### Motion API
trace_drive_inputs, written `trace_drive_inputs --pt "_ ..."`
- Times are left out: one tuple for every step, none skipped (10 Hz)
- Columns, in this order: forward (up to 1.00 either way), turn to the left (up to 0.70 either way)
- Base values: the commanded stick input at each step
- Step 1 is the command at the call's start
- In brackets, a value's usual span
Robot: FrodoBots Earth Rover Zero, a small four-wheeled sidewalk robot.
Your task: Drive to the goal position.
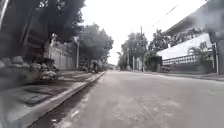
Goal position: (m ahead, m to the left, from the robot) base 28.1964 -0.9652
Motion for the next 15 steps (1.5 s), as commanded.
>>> trace_drive_inputs --pt "0.70 0.00" --pt "0.70 0.00" --pt "0.70 0.00" --pt "0.70 0.00" --pt "0.70 0.00" --pt "0.70 -0.02" --pt "0.70 -0.16" --pt "0.70 -0.33" --pt "0.70 -0.29" --pt "0.70 -0.11" --pt "0.70 0.00" --pt "0.70 0.00" --pt "0.70 0.00" --pt "0.70 0.00" --pt "0.70 0.00"
